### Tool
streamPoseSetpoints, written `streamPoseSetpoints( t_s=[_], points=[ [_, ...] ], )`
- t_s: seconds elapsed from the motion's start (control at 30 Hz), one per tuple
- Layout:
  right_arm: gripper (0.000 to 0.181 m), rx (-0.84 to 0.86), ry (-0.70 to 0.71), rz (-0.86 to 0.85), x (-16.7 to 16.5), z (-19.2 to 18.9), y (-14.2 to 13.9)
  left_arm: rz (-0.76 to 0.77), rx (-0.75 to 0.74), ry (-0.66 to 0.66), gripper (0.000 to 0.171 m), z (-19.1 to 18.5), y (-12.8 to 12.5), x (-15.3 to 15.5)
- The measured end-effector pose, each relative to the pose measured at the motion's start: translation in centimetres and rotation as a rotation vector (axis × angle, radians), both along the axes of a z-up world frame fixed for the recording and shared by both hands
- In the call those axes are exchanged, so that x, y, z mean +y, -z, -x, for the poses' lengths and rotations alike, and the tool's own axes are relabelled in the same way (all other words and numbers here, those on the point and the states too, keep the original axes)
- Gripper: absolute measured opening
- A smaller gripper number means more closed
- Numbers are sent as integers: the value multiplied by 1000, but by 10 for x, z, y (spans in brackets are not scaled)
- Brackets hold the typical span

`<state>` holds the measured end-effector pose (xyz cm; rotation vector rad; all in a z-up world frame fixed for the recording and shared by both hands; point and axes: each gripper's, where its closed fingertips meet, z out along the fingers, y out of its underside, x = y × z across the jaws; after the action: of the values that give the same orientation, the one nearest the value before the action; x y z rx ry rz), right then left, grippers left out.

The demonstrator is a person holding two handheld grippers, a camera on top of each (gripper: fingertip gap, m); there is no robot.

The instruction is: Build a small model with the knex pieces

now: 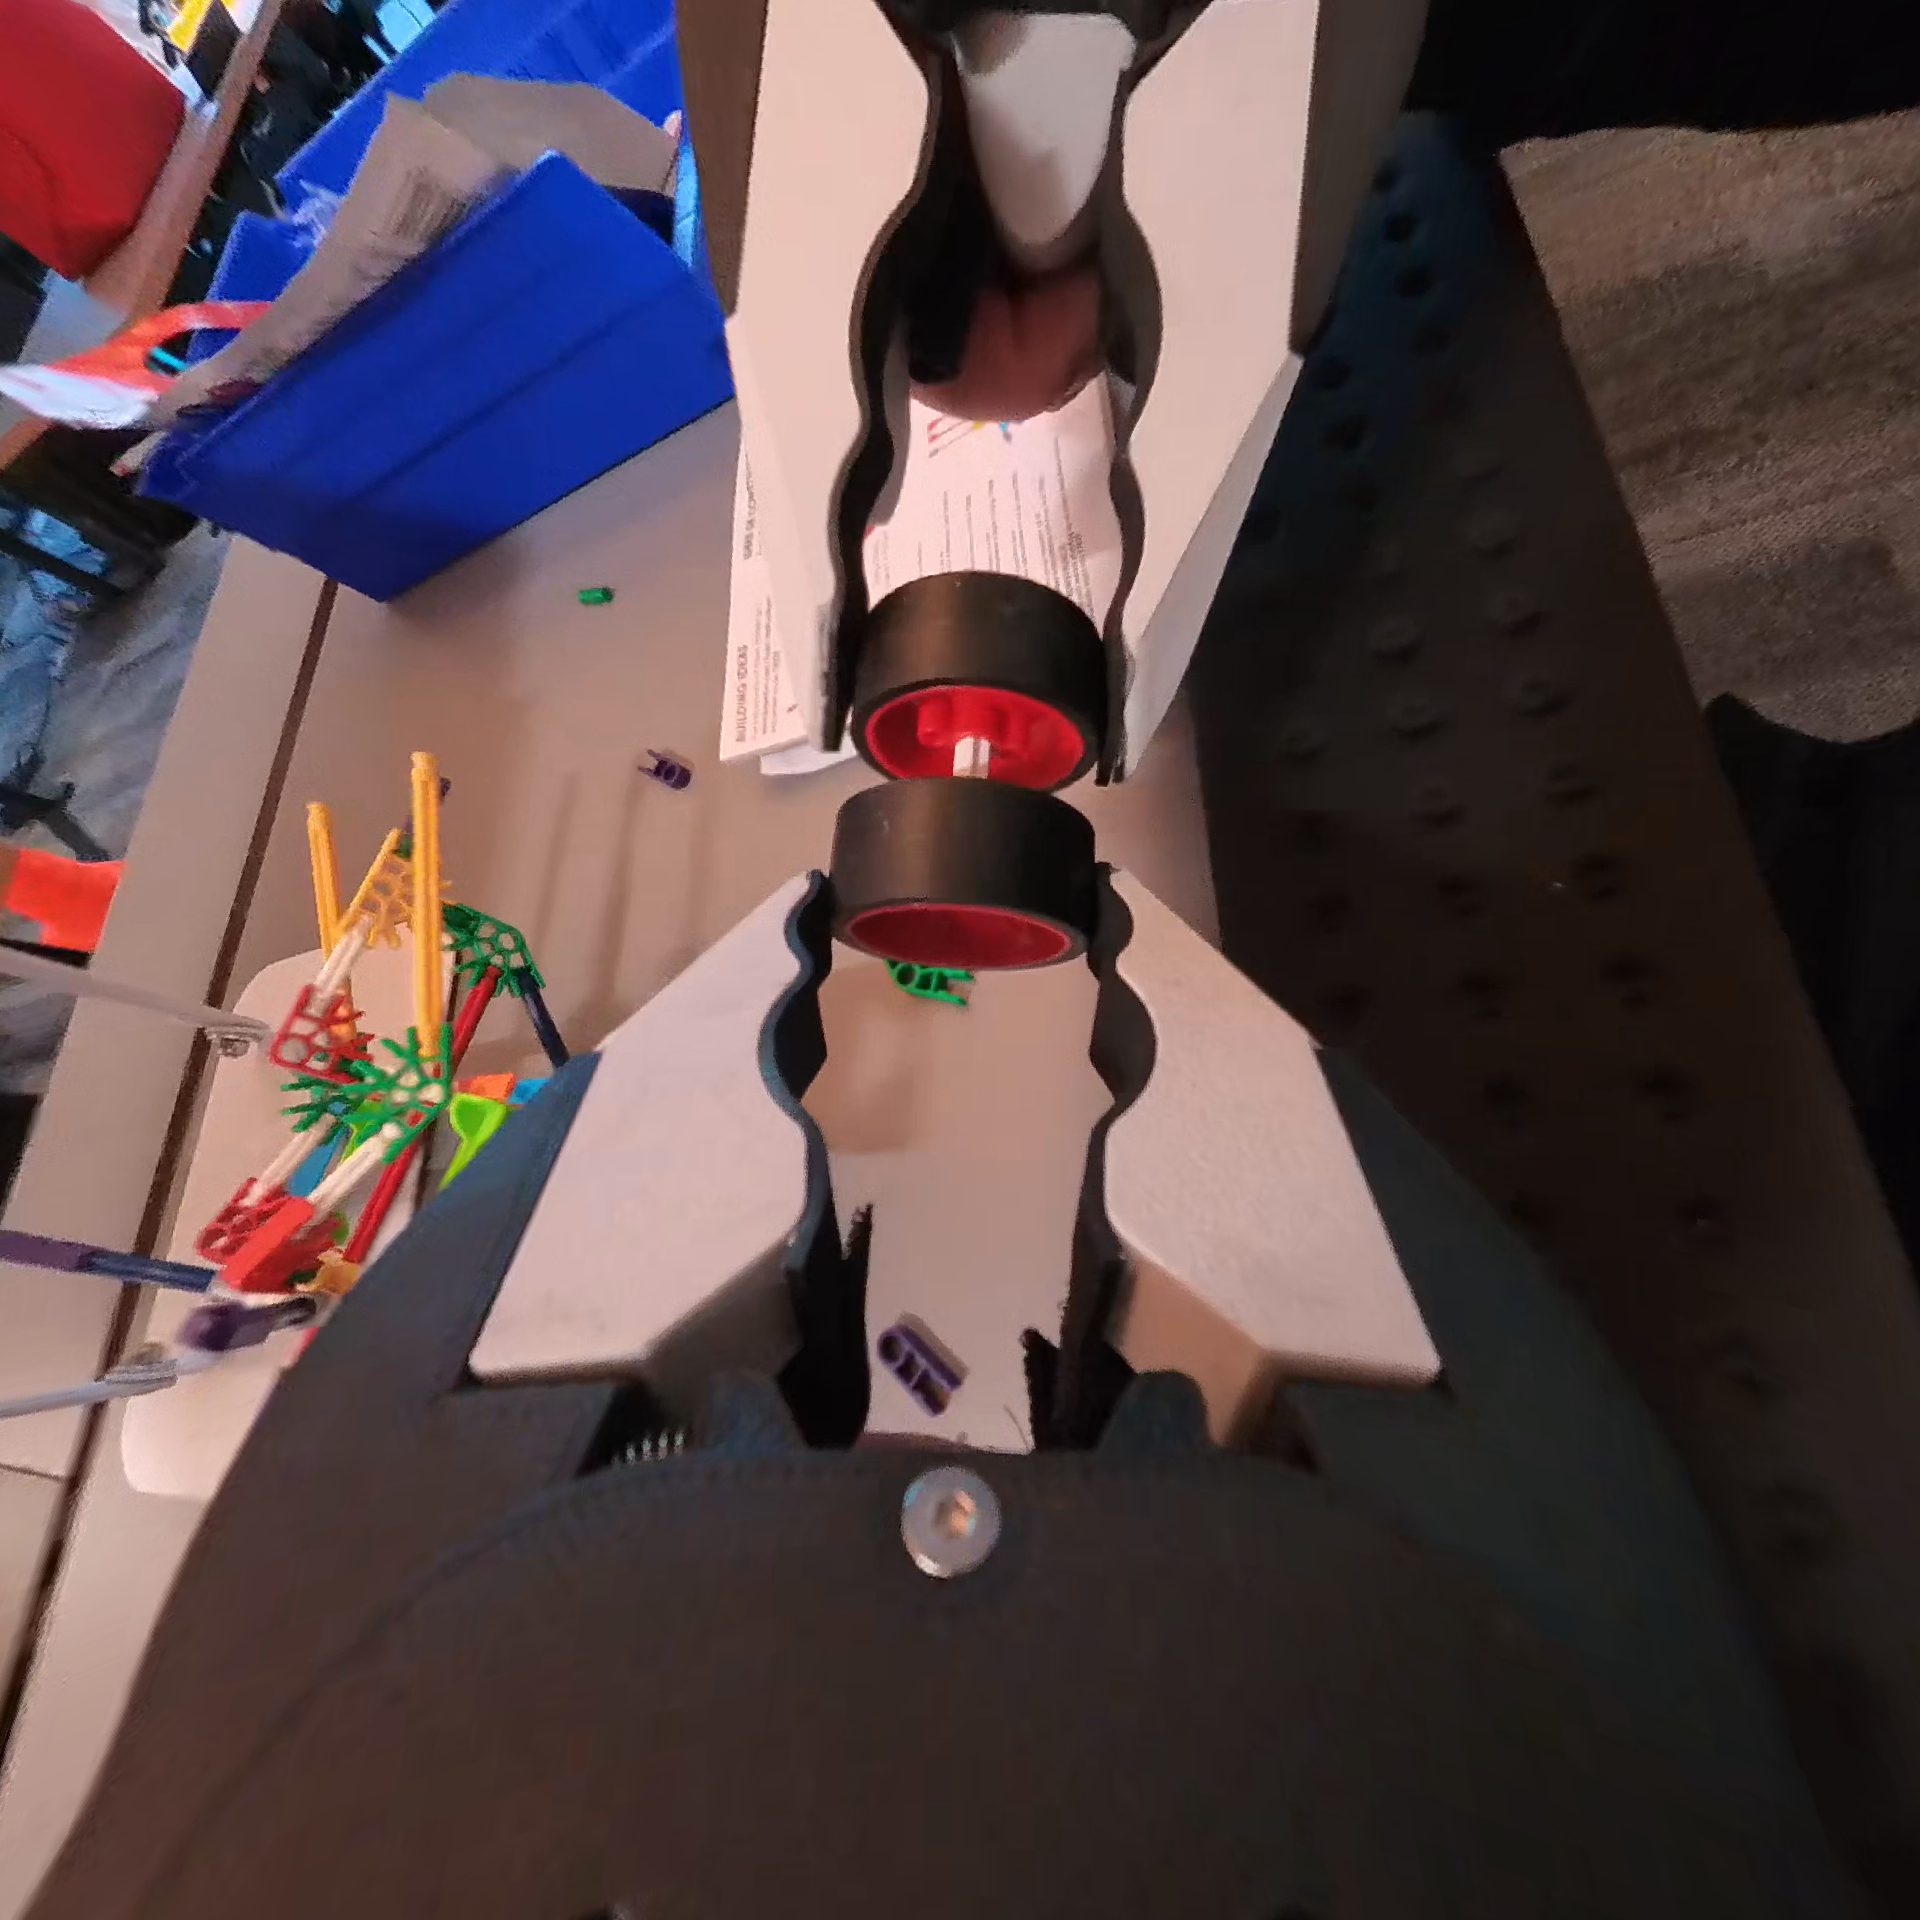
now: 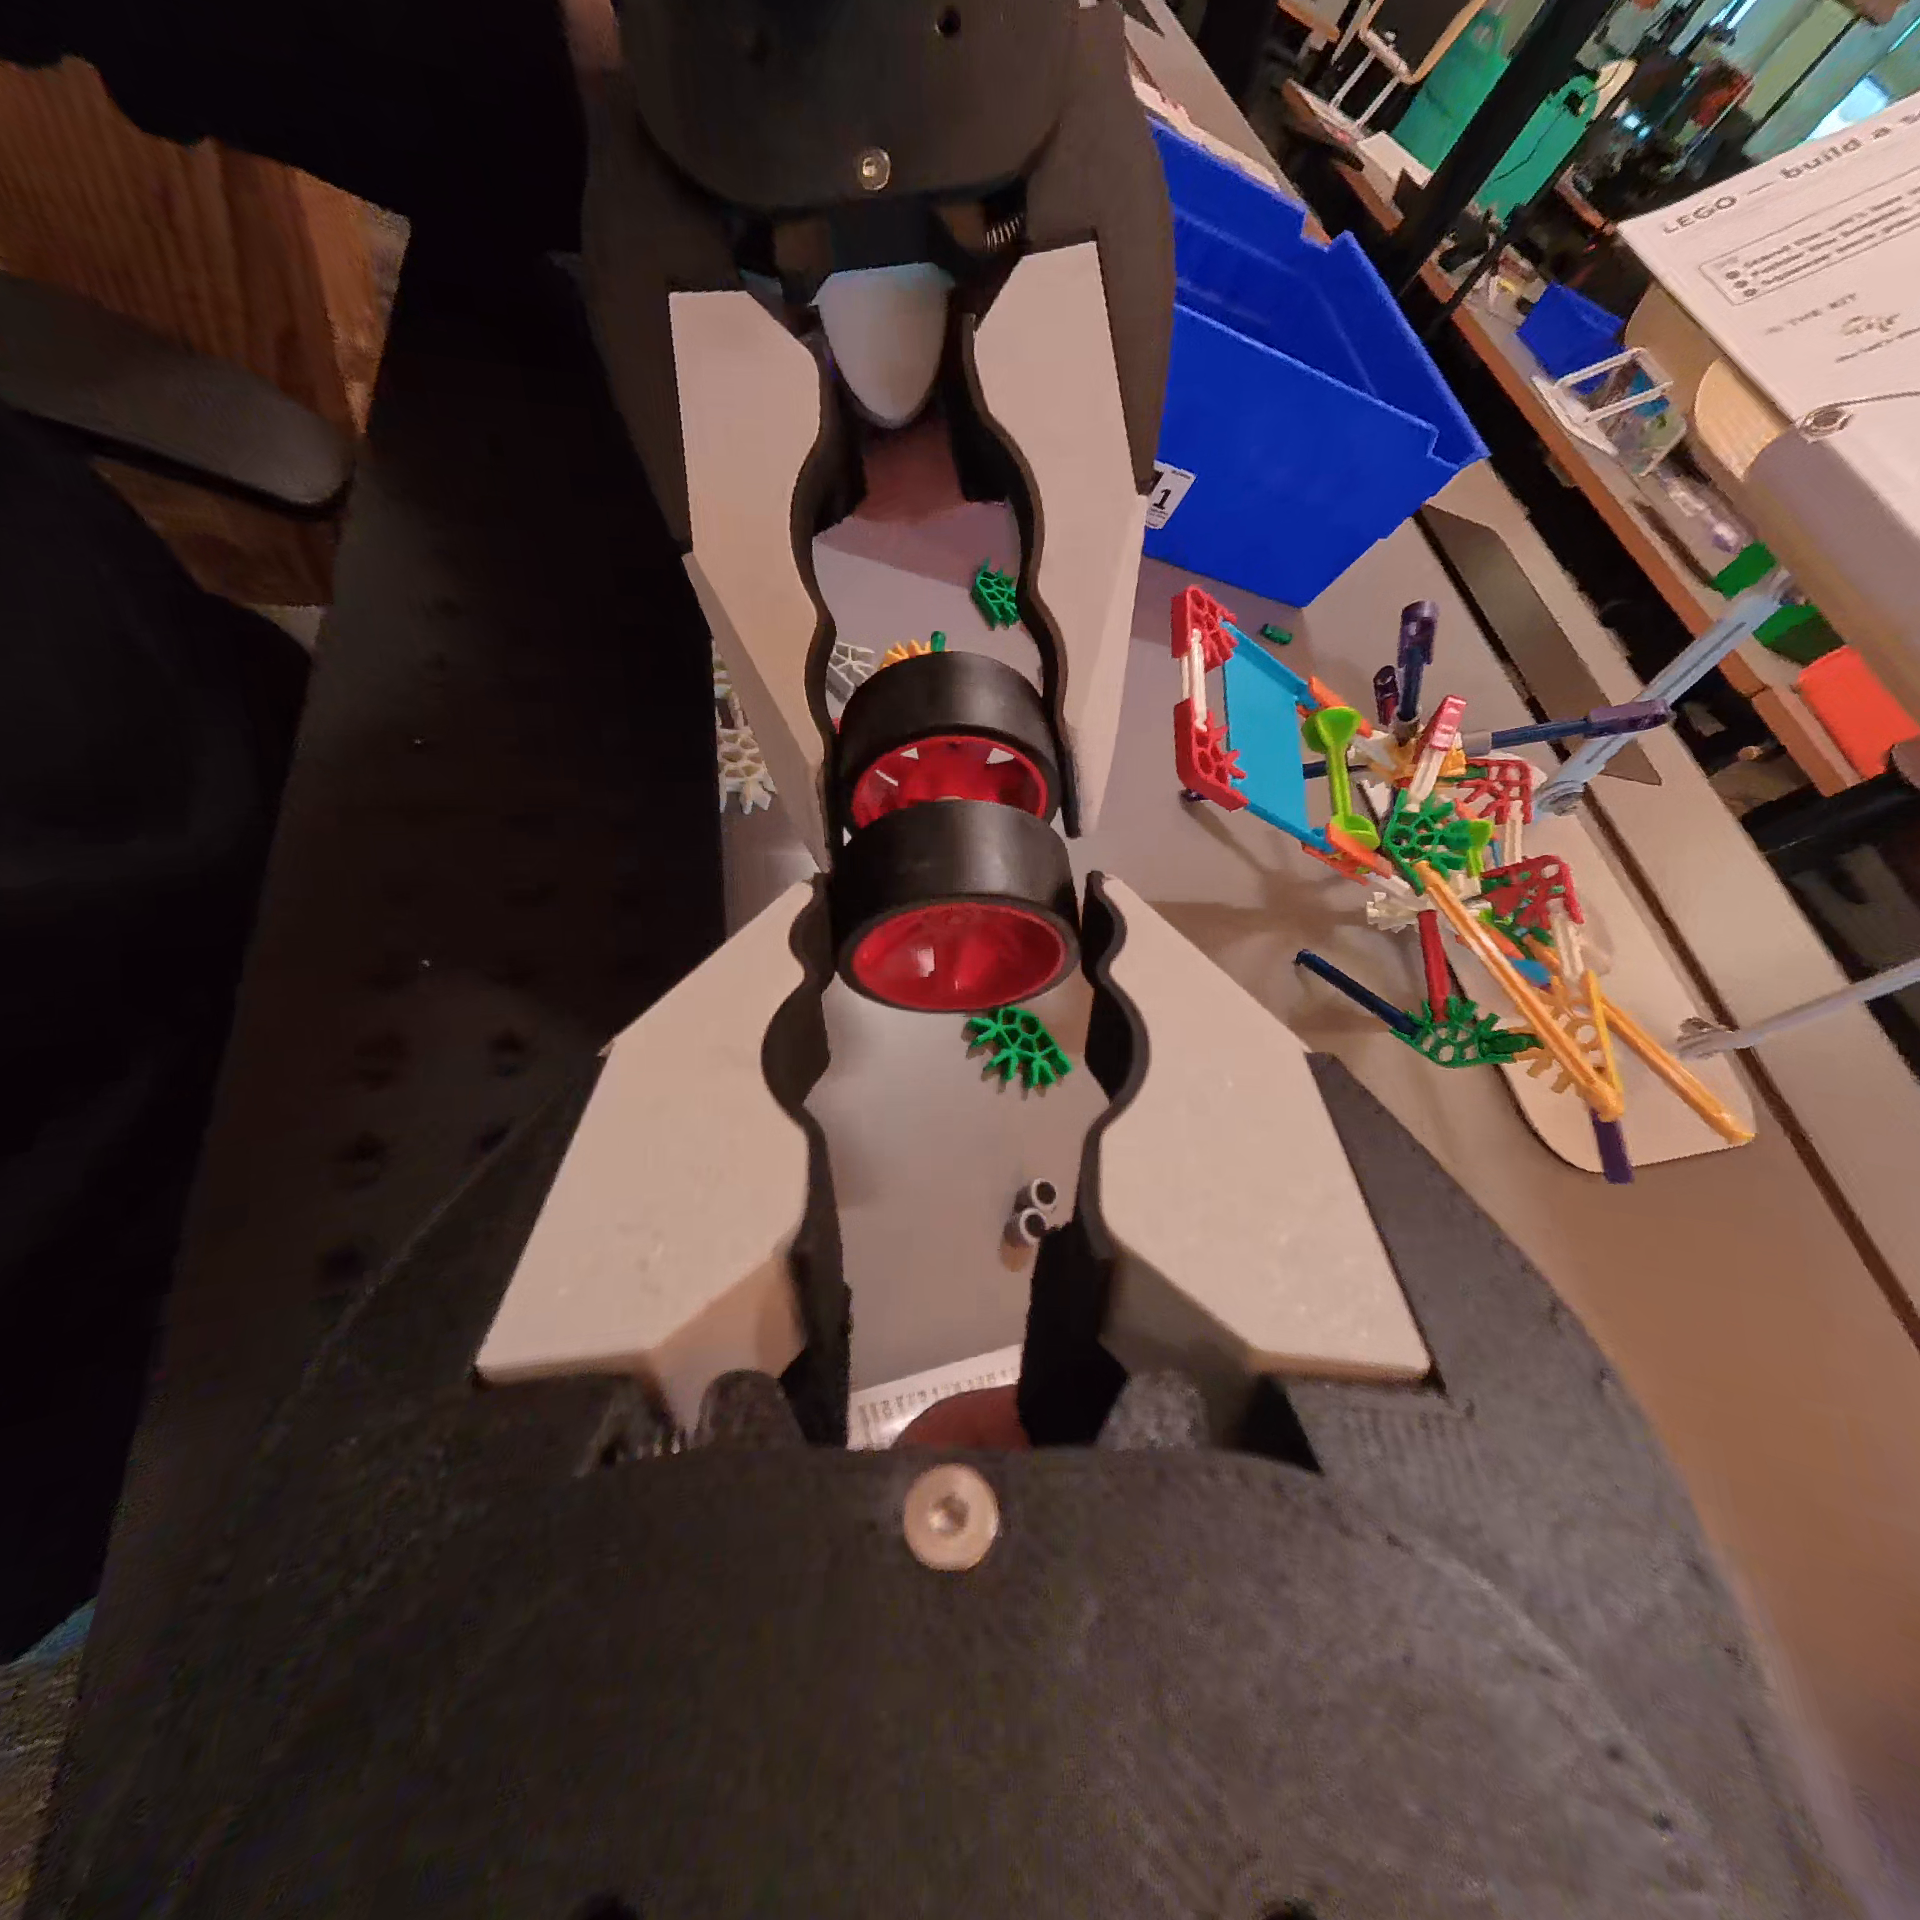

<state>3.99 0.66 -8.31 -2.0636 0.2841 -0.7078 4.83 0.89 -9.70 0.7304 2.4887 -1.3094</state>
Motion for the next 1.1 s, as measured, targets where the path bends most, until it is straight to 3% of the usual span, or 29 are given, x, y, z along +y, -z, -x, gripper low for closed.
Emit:
streamPoseSetpoints(
  t_s=[0.1, 0.37, 0.53, 0.67, 0.8, 0.9, 1.03, 1.1],
  points=[
    [45, 48, 3, -53, 1, -4, -1, 22, 80, -18, 48, -2, -3, 2],
    [44, 265, 68, -397, -22, -26, -20, 143, -18, -124, 57, -28, -37, 16],
    [43, 351, 77, -621, -34, -34, -44, 155, -93, -188, 57, -37, -35, 23],
    [43, 387, 71, -654, -32, -36, -50, 134, -69, -191, 59, -27, -15, 15],
    [43, 420, 50, -615, -16, -35, -49, 249, -58, -239, 64, -25, -19, -1],
    [43, 437, -10, -551, 1, -28, -48, 198, 16, -203, 67, -14, -7, -10],
    [43, 443, -59, -459, 17, -24, -45, 184, 168, -161, 50, -2, -1, -17],
    [44, 419, -63, -411, 21, -23, -45, 199, 188, -155, 50, -2, -1, -17]
  ],
)
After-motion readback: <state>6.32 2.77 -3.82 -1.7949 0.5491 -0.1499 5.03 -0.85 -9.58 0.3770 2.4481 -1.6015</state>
